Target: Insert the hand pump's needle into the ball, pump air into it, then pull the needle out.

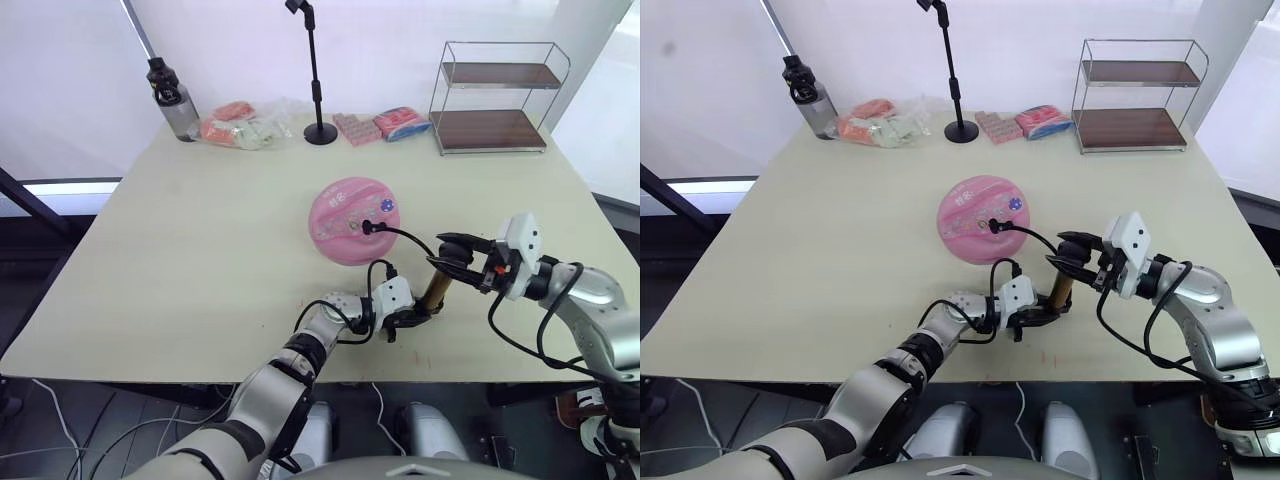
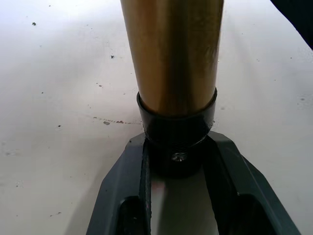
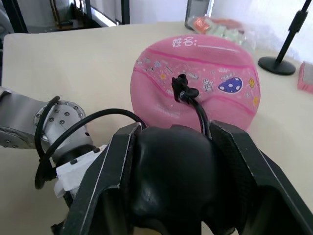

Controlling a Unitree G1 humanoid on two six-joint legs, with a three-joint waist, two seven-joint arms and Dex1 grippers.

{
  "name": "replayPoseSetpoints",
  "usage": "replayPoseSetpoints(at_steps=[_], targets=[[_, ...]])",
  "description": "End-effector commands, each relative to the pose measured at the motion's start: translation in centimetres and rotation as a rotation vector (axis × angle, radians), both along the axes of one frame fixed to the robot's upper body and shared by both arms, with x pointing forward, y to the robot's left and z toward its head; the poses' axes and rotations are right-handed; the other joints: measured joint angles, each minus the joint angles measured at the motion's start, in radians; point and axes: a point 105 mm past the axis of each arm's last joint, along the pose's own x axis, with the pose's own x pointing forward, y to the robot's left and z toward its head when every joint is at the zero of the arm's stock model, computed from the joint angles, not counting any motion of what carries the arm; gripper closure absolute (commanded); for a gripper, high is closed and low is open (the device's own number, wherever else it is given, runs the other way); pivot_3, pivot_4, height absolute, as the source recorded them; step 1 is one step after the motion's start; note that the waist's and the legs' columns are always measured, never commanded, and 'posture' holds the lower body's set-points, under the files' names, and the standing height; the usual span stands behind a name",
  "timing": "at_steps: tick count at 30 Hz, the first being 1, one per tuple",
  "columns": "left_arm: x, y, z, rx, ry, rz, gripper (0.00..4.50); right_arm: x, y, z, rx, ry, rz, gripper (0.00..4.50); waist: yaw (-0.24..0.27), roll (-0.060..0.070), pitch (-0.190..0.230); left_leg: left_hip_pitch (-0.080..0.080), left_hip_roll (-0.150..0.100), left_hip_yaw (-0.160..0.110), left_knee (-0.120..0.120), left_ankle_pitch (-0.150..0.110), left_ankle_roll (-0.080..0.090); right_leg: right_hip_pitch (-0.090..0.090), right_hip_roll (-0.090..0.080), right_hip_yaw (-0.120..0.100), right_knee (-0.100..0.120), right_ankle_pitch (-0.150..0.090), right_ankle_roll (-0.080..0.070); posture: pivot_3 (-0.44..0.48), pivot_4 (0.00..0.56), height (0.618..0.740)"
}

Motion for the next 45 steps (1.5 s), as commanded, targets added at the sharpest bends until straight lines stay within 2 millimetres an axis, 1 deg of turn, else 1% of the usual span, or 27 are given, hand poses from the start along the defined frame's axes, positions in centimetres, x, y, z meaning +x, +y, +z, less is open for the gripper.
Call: replayPoseSetpoints(at_steps=[1,3,7,13,15,16,18,20,21,24,27,31,32,36,38,40,43,45], targets=[[-3.3,2.8,-5.6,0.182,0.190,-0.015,3.48,-0.5,-0.6,6.5,0.071,-0.160,0.023,2.80,0.003,0.000,0.003,0.000,0.000,0.000,0.000,0.000,0.000,0.000,0.000,0.000,0.000,0.000,0.000,0.000,0.150,0.740],[-3.4,2.9,-5.7,0.186,0.195,-0.015,3.48,-0.7,-1.0,8.7,0.089,-0.189,0.029,2.80,0.004,-0.001,0.004,0.000,0.000,-0.001,0.000,0.000,0.000,0.000,0.000,-0.001,0.000,0.000,0.000,0.000,0.150,0.740],[-3.5,3.1,-5.9,0.194,0.201,-0.015,3.48,-1.3,-1.4,11.9,0.110,-0.239,0.050,2.80,0.004,-0.001,0.006,0.000,0.000,0.000,0.000,0.000,0.000,0.000,0.000,-0.001,0.000,0.000,0.000,0.000,0.150,0.740],[-3.6,3.2,-6.0,0.201,0.199,-0.020,3.48,-2.0,-1.9,15.2,0.147,-0.301,0.063,2.80,0.004,-0.001,0.006,0.000,0.000,0.000,0.000,0.000,0.000,0.000,0.000,-0.001,0.000,0.000,0.000,0.000,0.150,0.740],[-3.6,3.2,-6.0,0.203,0.197,-0.020,3.48,-2.1,-1.8,15.7,0.152,-0.307,0.069,2.80,0.004,-0.001,0.008,-0.001,0.000,0.000,0.000,0.000,0.000,0.000,0.000,-0.001,0.000,0.000,0.000,0.000,0.150,0.740],[-3.6,3.3,-6.0,0.203,0.197,-0.021,3.48,-2.1,-1.8,15.4,0.148,-0.300,0.070,2.80,0.004,-0.001,0.008,-0.001,0.000,0.000,0.000,0.000,0.000,0.000,0.000,-0.001,0.000,0.000,0.000,0.000,0.150,0.740],[-3.6,3.3,-6.0,0.205,0.198,-0.024,3.48,-1.9,-1.5,13.7,0.115,-0.257,0.070,2.80,0.004,-0.001,0.008,-0.001,0.000,0.000,0.000,0.000,0.000,0.000,0.000,-0.001,0.000,0.000,0.000,0.000,0.150,0.740],[-3.6,3.3,-6.0,0.206,0.198,-0.025,3.48,-1.5,-1.3,11.0,0.063,-0.191,0.061,2.80,0.006,-0.001,0.008,-0.001,0.000,0.000,0.000,0.000,0.000,0.000,0.000,-0.001,0.000,0.000,0.000,0.000,0.150,0.740],[-3.6,3.3,-6.1,0.207,0.198,-0.026,3.48,-1.4,-1.3,10.0,0.042,-0.172,0.059,2.80,0.006,-0.002,0.007,-0.001,0.000,-0.001,0.000,0.000,0.000,0.000,0.000,-0.001,0.000,0.000,0.000,0.000,0.150,0.740],[-3.7,3.3,-6.1,0.209,0.199,-0.026,3.48,-0.8,-0.8,5.2,-0.043,-0.081,0.048,2.80,0.002,-0.004,0.005,0.000,0.000,0.000,0.000,0.000,0.000,0.000,0.000,-0.001,0.000,0.000,0.000,0.000,0.150,0.740],[-3.6,3.3,-6.1,0.209,0.199,-0.022,3.48,-0.6,-0.4,2.3,-0.054,-0.031,0.042,2.80,-0.002,-0.007,0.000,0.002,0.002,-0.001,0.000,0.000,0.000,0.001,0.001,-0.001,0.000,0.000,0.000,0.000,0.150,0.740],[-3.6,3.4,-6.1,0.209,0.201,-0.017,3.48,0.0,-0.5,-2.4,-0.157,0.030,0.003,2.80,-0.003,-0.008,-0.004,0.002,0.002,0.000,0.000,0.000,0.000,0.001,0.001,-0.001,0.000,0.000,0.000,0.000,0.150,0.740],[-3.6,3.4,-6.1,0.209,0.200,-0.016,3.48,0.1,-0.3,-3.4,-0.156,0.050,-0.009,2.80,-0.003,-0.011,-0.007,0.002,0.002,0.000,0.000,0.000,0.000,0.001,0.001,-0.001,0.000,0.000,0.000,0.000,0.150,0.740],[-3.5,3.4,-6.1,0.208,0.200,-0.012,3.48,0.0,0.2,-6.0,-0.155,0.091,-0.027,2.80,-0.002,-0.012,-0.008,0.002,0.002,-0.001,-0.001,0.000,0.000,0.001,0.001,-0.001,0.000,0.000,0.000,0.000,0.150,0.740],[-3.5,3.4,-6.1,0.209,0.200,-0.012,3.48,-0.2,0.3,-6.7,-0.158,0.093,-0.026,2.80,-0.003,-0.012,-0.009,0.003,0.002,-0.001,-0.001,0.000,0.000,0.001,0.001,-0.001,0.000,0.000,0.000,0.000,0.150,0.740],[-3.5,3.4,-6.1,0.210,0.200,-0.011,3.48,-0.2,0.4,-6.6,-0.153,0.083,-0.024,2.82,-0.003,-0.011,-0.010,0.003,0.002,0.000,-0.001,0.000,0.000,0.002,0.001,-0.001,0.000,0.000,0.000,0.000,0.150,0.740],[-3.6,3.4,-6.2,0.211,0.203,-0.011,3.48,0.1,0.3,-3.3,-0.057,0.000,-0.014,2.82,-0.003,-0.011,-0.010,0.003,0.003,0.000,-0.001,0.000,0.000,0.002,0.001,-0.001,0.000,0.000,0.000,0.000,0.150,0.740],[-3.6,3.4,-6.2,0.212,0.204,-0.012,3.48,0.0,0.2,-1.7,-0.028,-0.033,0.008,2.82,-0.002,-0.011,-0.010,0.003,0.003,-0.001,-0.001,0.000,0.000,0.002,0.001,-0.001,0.000,0.000,0.000,0.000,0.150,0.740]])
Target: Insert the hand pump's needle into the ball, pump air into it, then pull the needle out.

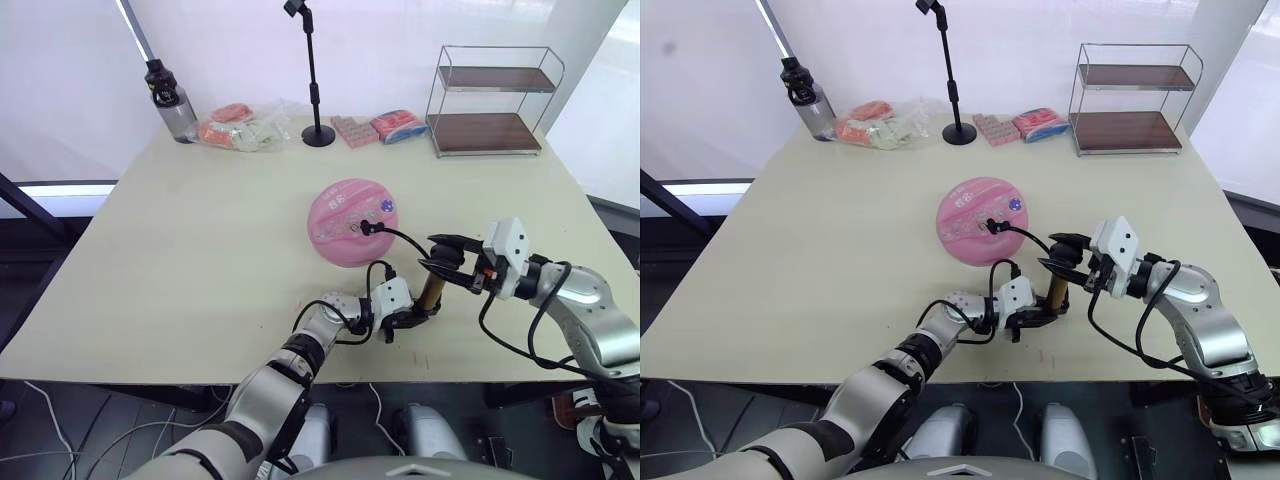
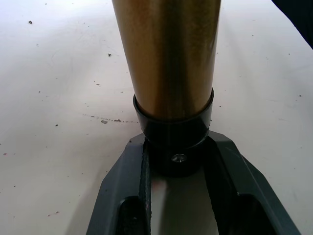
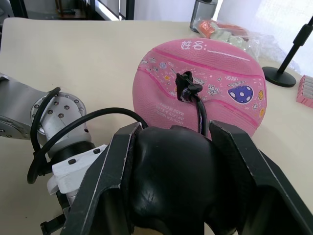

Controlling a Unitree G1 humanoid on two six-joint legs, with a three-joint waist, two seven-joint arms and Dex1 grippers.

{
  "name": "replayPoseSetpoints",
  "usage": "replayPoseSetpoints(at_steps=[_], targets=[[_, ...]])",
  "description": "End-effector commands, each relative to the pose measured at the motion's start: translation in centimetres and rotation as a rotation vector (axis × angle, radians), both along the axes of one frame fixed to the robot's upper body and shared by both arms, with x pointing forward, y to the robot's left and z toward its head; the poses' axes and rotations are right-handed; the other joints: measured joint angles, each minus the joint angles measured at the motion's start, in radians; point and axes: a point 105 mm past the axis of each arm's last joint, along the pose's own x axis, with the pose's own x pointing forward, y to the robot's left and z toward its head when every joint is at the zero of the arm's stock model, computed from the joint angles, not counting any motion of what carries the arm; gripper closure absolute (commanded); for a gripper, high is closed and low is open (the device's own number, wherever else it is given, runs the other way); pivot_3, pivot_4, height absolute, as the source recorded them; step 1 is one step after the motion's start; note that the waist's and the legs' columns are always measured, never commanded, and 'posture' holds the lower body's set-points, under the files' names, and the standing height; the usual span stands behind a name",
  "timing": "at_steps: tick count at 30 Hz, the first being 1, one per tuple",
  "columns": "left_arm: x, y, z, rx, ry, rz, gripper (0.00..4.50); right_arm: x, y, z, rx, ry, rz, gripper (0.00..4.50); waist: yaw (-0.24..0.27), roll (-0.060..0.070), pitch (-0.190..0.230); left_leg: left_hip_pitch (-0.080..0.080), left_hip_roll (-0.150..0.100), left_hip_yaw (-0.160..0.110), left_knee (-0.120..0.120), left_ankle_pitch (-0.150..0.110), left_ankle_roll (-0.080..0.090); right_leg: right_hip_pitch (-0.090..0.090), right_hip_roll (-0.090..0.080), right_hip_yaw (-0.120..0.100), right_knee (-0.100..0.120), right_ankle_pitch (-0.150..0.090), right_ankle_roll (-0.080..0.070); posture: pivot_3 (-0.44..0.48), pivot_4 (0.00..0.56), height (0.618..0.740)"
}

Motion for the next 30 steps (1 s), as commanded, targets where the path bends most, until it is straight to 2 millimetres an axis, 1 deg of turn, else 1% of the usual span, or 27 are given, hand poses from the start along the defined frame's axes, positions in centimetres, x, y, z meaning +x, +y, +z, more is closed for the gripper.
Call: replayPoseSetpoints(at_steps=[1,4,6,8,9,10,13,16,18,20,22,24,25,28,29,30], targets=[[-3.6,2.9,-5.7,0.184,0.194,-0.016,3.48,0.0,-1.1,1.3,0.030,0.016,-0.003,2.83,0.001,0.001,0.001,0.000,0.000,0.000,0.000,0.000,0.000,0.000,0.000,0.000,0.000,0.000,0.000,0.000,0.150,0.740],[-3.6,2.9,-5.7,0.184,0.195,-0.016,3.48,-0.1,-1.5,5.5,0.086,-0.058,0.021,2.83,0.003,0.004,0.006,-0.001,-0.001,0.000,0.000,0.000,0.000,0.000,-0.001,0.000,0.000,0.000,0.000,0.000,0.150,0.740],[-3.6,2.8,-5.8,0.183,0.196,-0.015,3.48,-0.2,-2.0,7.4,0.092,-0.091,0.025,2.83,0.005,0.004,0.008,-0.002,-0.002,0.001,0.000,0.000,0.000,-0.001,-0.002,0.001,0.000,0.000,0.000,0.000,0.150,0.740],[-3.6,2.9,-5.8,0.184,0.197,-0.015,3.48,-0.3,-2.8,10.6,0.111,-0.145,0.026,2.83,0.007,0.006,0.011,-0.002,-0.002,0.000,0.000,0.000,0.000,-0.001,-0.002,0.000,-0.001,0.000,0.000,0.000,0.150,0.740],[-3.6,2.9,-5.8,0.184,0.198,-0.015,3.48,-0.5,-3.0,11.7,0.119,-0.163,0.027,2.83,0.007,0.007,0.014,-0.003,-0.002,0.000,0.000,0.000,0.000,-0.001,-0.002,0.000,-0.001,0.000,0.000,0.000,0.150,0.740],[-3.6,2.9,-5.8,0.185,0.198,-0.014,3.48,-0.6,-3.2,12.4,0.124,-0.170,0.027,2.83,0.008,0.006,0.015,-0.002,-0.002,0.000,0.000,0.000,0.000,-0.001,-0.002,0.000,-0.001,0.000,0.000,0.000,0.150,0.740],[-3.6,3.0,-5.8,0.187,0.197,-0.015,3.48,-1.2,-3.8,15.4,0.174,-0.193,0.037,2.83,0.009,0.006,0.016,-0.003,-0.002,-0.001,0.000,0.000,0.000,-0.001,-0.002,-0.001,-0.001,0.000,0.000,0.000,0.150,0.740],[-3.6,3.0,-5.8,0.186,0.197,-0.014,3.48,-1.6,-4.0,16.7,0.182,-0.199,0.041,2.83,0.010,0.007,0.018,-0.003,-0.002,0.000,0.000,0.000,0.000,-0.001,-0.003,0.000,-0.001,0.000,0.000,0.000,0.150,0.740],[-3.6,3.0,-5.8,0.186,0.199,-0.013,3.48,-1.7,-3.8,17.1,0.201,-0.195,0.045,2.83,0.010,0.006,0.019,-0.003,-0.002,-0.001,0.000,0.000,0.000,-0.001,-0.002,-0.001,-0.001,0.000,0.000,0.000,0.150,0.740],[-3.7,3.0,-5.9,0.185,0.201,-0.013,3.48,-1.6,-3.5,16.1,0.190,-0.167,0.047,2.83,0.010,0.007,0.020,-0.003,-0.002,0.000,0.000,0.000,0.000,-0.002,-0.003,0.000,-0.001,0.000,0.000,0.000,0.150,0.740],[-3.7,3.0,-5.9,0.184,0.202,-0.014,3.48,-1.3,-3.2,14.1,0.159,-0.116,0.040,2.83,0.011,0.007,0.020,-0.003,-0.002,0.000,0.000,0.000,0.000,-0.002,-0.003,0.000,-0.001,0.000,0.000,0.000,0.150,0.740],[-3.8,3.0,-5.9,0.184,0.201,-0.015,3.48,-1.0,-2.9,10.7,0.082,-0.056,0.029,2.83,0.011,0.007,0.019,-0.003,-0.002,0.000,0.000,0.000,0.000,-0.001,-0.002,-0.001,-0.001,0.000,0.000,0.000,0.150,0.740],[-3.8,2.9,-5.9,0.184,0.201,-0.016,3.48,-0.8,-2.8,9.3,0.067,-0.032,0.023,2.83,0.010,0.005,0.017,-0.003,-0.002,0.000,0.000,0.000,0.000,-0.001,-0.002,-0.001,-0.001,0.000,0.000,0.000,0.150,0.740],[-3.8,2.9,-5.8,0.184,0.199,-0.018,3.48,-0.5,-2.4,5.8,0.013,0.006,0.010,2.83,0.006,0.003,0.013,-0.002,-0.001,0.000,0.000,0.000,0.000,-0.001,-0.002,-0.001,-0.001,0.000,0.000,0.000,0.150,0.740],[-3.8,2.9,-5.8,0.185,0.199,-0.018,3.48,-0.6,-2.3,4.8,-0.004,0.019,0.014,2.83,0.004,0.003,0.013,-0.002,-0.001,0.000,0.000,0.000,0.000,-0.001,-0.002,-0.001,-0.001,0.000,0.000,0.000,0.150,0.740],[-3.8,2.9,-5.8,0.185,0.198,-0.019,3.48,-0.7,-2.2,4.2,-0.012,0.026,0.019,2.83,0.003,0.003,0.012,-0.001,-0.001,0.000,0.000,0.000,0.000,-0.001,-0.002,0.000,-0.001,0.000,0.000,0.000,0.150,0.740]])
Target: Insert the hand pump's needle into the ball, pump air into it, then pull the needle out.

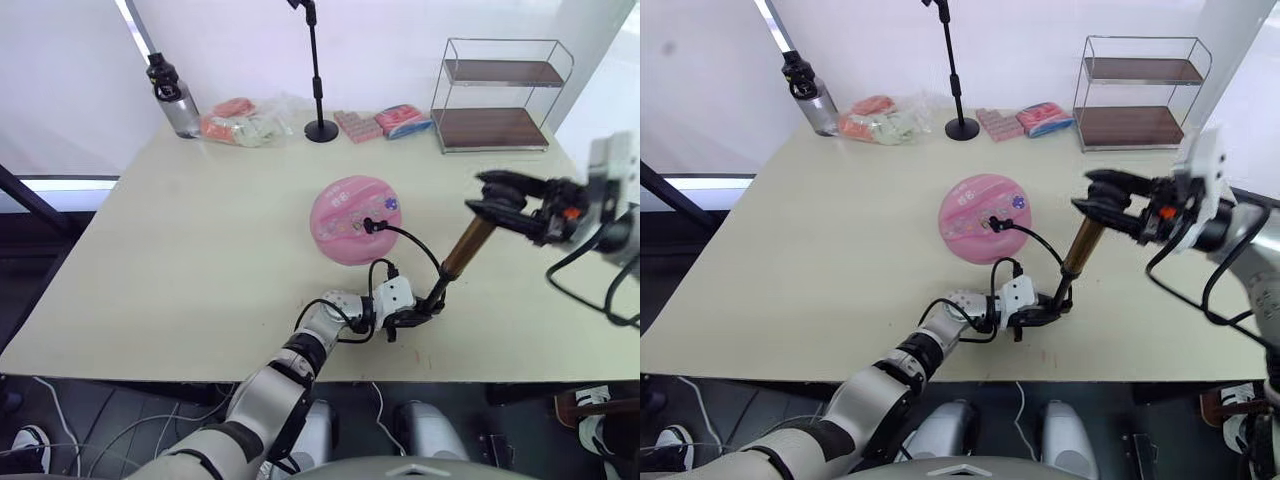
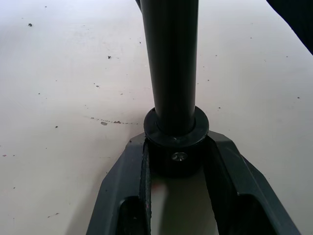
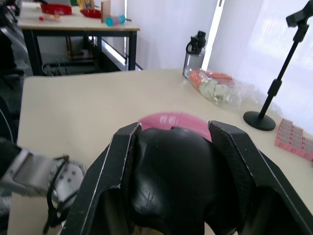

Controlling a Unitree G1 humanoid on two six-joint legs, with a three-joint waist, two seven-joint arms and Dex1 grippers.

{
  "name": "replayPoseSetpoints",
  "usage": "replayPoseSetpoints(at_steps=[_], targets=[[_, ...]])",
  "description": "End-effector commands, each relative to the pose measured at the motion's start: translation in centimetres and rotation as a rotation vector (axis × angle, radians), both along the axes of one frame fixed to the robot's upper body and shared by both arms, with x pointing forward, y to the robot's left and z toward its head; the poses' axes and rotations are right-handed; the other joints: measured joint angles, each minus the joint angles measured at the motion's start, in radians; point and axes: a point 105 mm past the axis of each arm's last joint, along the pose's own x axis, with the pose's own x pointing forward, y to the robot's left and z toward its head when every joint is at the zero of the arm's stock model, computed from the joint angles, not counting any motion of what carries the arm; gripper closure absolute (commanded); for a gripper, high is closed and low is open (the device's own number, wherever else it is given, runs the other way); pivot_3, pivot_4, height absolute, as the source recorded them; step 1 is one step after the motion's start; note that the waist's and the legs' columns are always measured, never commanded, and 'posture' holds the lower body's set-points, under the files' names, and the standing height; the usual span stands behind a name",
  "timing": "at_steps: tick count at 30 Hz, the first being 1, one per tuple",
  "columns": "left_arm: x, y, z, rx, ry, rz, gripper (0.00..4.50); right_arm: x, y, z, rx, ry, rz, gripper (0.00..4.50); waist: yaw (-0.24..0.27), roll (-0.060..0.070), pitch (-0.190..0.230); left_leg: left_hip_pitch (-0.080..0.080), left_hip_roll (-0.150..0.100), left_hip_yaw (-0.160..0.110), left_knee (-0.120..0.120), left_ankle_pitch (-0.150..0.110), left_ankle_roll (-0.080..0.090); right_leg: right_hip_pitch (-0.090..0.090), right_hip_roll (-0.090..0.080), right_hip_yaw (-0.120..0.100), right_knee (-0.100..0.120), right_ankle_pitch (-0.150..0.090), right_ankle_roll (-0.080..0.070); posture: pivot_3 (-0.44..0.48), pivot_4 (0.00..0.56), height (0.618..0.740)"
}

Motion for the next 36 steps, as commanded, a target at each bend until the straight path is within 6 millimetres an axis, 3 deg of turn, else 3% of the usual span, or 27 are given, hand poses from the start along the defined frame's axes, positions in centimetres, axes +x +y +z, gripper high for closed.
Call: replayPoseSetpoints(at_steps=[1,5,11,15,25,36], targets=[[-3.8,3.1,-6.2,0.197,0.211,-0.009,3.48,0.5,0.1,-5.0,-0.102,0.097,-0.028,2.83,-0.002,-0.001,-0.002,0.000,0.000,0.000,0.000,0.000,0.000,0.000,0.000,0.000,0.000,0.000,0.000,0.000,0.150,0.740],[-3.8,3.1,-6.2,0.197,0.212,-0.009,3.48,0.5,0.8,-10.0,-0.126,0.180,-0.057,2.83,-0.002,-0.005,-0.009,0.001,0.001,0.000,-0.001,0.000,0.000,0.000,0.001,0.000,0.000,0.000,0.000,0.000,0.150,0.740],[-3.8,3.0,-6.3,0.196,0.213,-0.007,3.48,0.3,0.9,-12.8,-0.157,0.190,-0.079,2.83,-0.003,-0.004,-0.012,0.001,0.001,0.000,-0.001,0.000,0.000,0.000,0.001,0.000,0.000,-0.001,-0.001,0.000,0.150,0.740],[-3.9,3.0,-6.3,0.196,0.215,-0.007,3.48,0.1,1.2,-10.6,-0.110,0.149,-0.039,2.83,-0.002,-0.003,-0.013,0.001,0.001,0.000,-0.001,0.000,0.000,0.000,0.001,0.000,0.000,-0.001,-0.001,0.000,0.150,0.740],[-4.0,3.0,-6.4,0.198,0.220,-0.012,3.48,0.2,0.0,2.0,-0.027,-0.057,0.005,2.83,0.010,0.005,0.000,-0.001,-0.001,-0.001,-0.001,0.000,0.000,-0.001,-0.001,0.000,-0.001,-0.001,0.000,0.000,0.150,0.740],[-4.0,3.1,-6.4,0.199,0.222,-0.012,3.48,-0.7,-1.0,7.6,0.034,-0.087,0.000,2.83,0.013,0.004,0.002,-0.002,-0.001,-0.001,-0.001,0.000,-0.001,-0.001,-0.001,-0.001,-0.001,-0.001,0.000,0.000,0.150,0.740]])
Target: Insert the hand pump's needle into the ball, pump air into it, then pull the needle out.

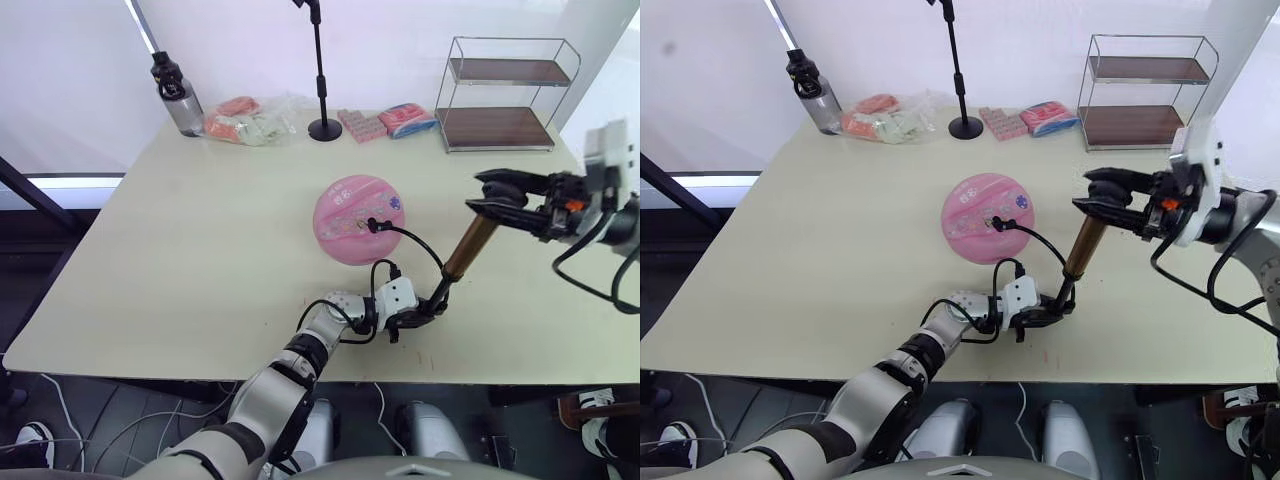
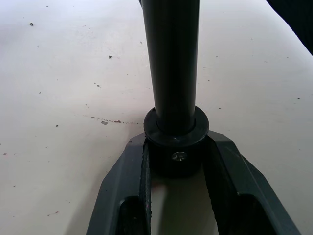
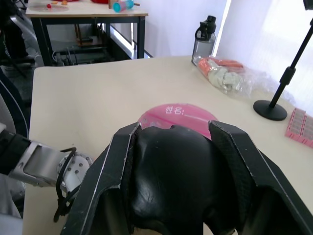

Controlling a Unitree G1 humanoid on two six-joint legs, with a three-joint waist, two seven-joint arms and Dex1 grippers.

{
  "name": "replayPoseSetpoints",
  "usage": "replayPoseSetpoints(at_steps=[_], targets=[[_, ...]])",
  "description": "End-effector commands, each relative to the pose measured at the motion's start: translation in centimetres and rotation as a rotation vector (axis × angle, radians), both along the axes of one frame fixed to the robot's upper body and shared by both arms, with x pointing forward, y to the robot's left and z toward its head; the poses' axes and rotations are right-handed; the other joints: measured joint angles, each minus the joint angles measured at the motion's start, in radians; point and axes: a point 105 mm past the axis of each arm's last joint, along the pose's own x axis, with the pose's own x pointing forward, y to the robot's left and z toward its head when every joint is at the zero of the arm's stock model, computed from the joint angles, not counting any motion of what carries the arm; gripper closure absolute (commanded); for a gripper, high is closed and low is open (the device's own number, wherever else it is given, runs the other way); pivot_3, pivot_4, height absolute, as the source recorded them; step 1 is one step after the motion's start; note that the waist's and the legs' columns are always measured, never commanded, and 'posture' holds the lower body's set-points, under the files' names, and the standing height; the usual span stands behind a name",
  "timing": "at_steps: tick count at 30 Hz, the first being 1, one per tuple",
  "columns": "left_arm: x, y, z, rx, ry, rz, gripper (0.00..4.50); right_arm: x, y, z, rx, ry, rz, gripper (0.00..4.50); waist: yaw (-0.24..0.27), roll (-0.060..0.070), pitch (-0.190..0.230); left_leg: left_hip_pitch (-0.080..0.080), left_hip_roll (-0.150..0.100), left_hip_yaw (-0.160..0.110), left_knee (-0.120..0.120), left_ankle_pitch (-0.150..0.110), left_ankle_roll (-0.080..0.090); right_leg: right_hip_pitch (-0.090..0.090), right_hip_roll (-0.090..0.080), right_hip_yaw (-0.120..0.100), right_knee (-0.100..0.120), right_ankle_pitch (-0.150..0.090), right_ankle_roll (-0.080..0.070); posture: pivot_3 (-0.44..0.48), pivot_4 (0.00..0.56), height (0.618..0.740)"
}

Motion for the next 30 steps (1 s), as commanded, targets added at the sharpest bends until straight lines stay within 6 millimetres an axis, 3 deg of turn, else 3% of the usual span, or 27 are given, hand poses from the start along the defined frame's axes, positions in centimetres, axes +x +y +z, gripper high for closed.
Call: replayPoseSetpoints(at_steps=[1,3,10,15,20,28,30], targets=[[-3.8,3.6,-6.5,0.208,0.219,0.000,3.48,-0.7,-0.3,3.4,0.052,-0.112,-0.017,2.83,0.000,0.000,0.000,0.000,0.000,0.000,0.000,0.000,0.000,0.000,0.000,0.000,0.000,0.000,0.000,0.000,0.150,0.740],[-3.8,3.6,-6.6,0.208,0.219,0.000,3.48,-0.7,-0.1,2.7,0.057,-0.083,-0.009,2.83,0.001,0.000,0.000,0.000,0.000,0.000,0.000,0.000,0.000,0.000,0.000,0.000,0.000,0.000,0.000,0.000,0.150,0.740],[-3.7,3.6,-6.5,0.210,0.217,0.001,3.48,0.5,0.6,-4.5,0.028,0.117,-0.054,2.83,-0.001,-0.001,-0.002,0.001,0.001,0.000,0.000,0.000,0.000,0.000,0.001,0.000,0.000,0.000,0.000,0.000,0.150,0.740],[-3.7,3.6,-6.5,0.211,0.216,0.004,3.48,0.8,0.9,-7.5,0.017,0.168,-0.069,2.83,-0.006,-0.003,-0.005,0.001,0.001,0.000,0.000,0.000,0.000,0.001,0.001,0.000,0.000,0.000,0.000,0.000,0.150,0.740],[-3.6,3.5,-6.5,0.209,0.218,0.009,3.48,0.5,1.7,-13.0,-0.005,0.269,-0.085,2.83,-0.009,-0.009,-0.013,0.002,0.001,0.000,-0.001,0.000,0.000,0.001,0.001,0.000,0.000,0.000,0.000,0.000,0.150,0.740],[-3.6,3.5,-6.5,0.209,0.216,0.010,3.48,0.3,1.7,-16.8,-0.035,0.284,-0.117,2.83,-0.013,-0.010,-0.015,0.003,0.002,0.000,-0.001,0.000,-0.001,0.001,0.001,0.000,0.000,-0.001,-0.001,0.000,0.150,0.740],[-3.6,3.6,-6.5,0.210,0.215,0.010,3.48,0.2,1.7,-16.7,-0.044,0.266,-0.109,2.83,-0.013,-0.010,-0.015,0.003,0.001,0.000,-0.001,-0.001,-0.001,0.001,0.001,0.000,0.000,-0.001,-0.001,0.000,0.150,0.740]])
